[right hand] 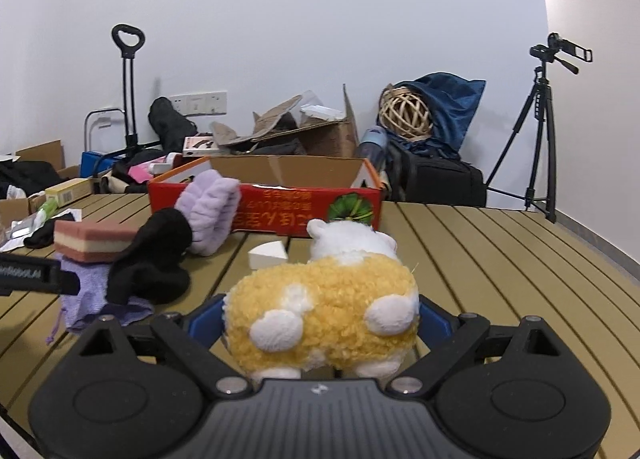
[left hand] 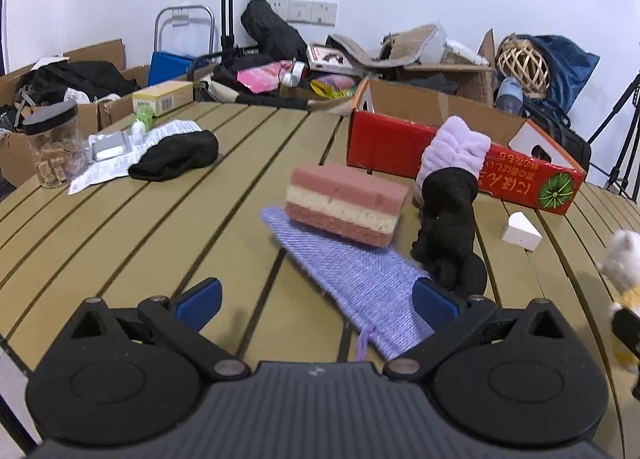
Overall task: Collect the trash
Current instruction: 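Close the right gripper on the yellow plush while the left gripper approaches the purple pouch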
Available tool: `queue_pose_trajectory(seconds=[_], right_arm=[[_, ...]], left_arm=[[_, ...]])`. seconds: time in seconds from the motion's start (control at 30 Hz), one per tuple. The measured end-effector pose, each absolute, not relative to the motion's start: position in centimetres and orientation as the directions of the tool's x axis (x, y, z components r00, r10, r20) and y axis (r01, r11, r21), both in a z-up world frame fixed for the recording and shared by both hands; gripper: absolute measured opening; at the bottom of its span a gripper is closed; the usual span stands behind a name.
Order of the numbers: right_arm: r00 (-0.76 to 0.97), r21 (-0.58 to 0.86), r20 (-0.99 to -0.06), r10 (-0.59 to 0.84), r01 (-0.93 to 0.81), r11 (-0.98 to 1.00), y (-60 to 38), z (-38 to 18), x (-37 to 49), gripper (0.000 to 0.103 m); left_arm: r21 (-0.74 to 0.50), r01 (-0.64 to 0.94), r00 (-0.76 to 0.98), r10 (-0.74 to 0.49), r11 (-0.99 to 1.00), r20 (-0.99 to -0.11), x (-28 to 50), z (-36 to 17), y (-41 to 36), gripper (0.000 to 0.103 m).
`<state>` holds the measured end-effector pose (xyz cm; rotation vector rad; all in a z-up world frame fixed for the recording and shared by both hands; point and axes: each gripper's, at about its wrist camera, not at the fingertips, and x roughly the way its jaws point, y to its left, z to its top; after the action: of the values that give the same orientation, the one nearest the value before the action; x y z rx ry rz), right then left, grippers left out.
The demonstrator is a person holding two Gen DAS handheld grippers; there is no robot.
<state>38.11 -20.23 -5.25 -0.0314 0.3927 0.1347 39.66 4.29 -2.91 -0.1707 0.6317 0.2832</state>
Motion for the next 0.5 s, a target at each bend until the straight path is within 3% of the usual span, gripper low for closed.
queue_pose_trajectory(seconds=[0.17, 0.5], right_arm=[[0.916, -0.002, -0.383, 0.120, -0.130, 0.991, -21.3, -5.2, 37.9, 0.095], [0.915, 0.006, -0.377, 0.144, -0.153, 0.988, -21.7, -5.0, 37.4, 0.095]], left_arm=[[-0.069, -0.334, 0.727, 0.210, 0.940, -0.653, 41.9, -3.7, 3.9, 0.103], [-0.068, -0.357, 0.708, 0.222, 0.932, -0.670, 43.4, -4.6, 2.8, 0.102]])
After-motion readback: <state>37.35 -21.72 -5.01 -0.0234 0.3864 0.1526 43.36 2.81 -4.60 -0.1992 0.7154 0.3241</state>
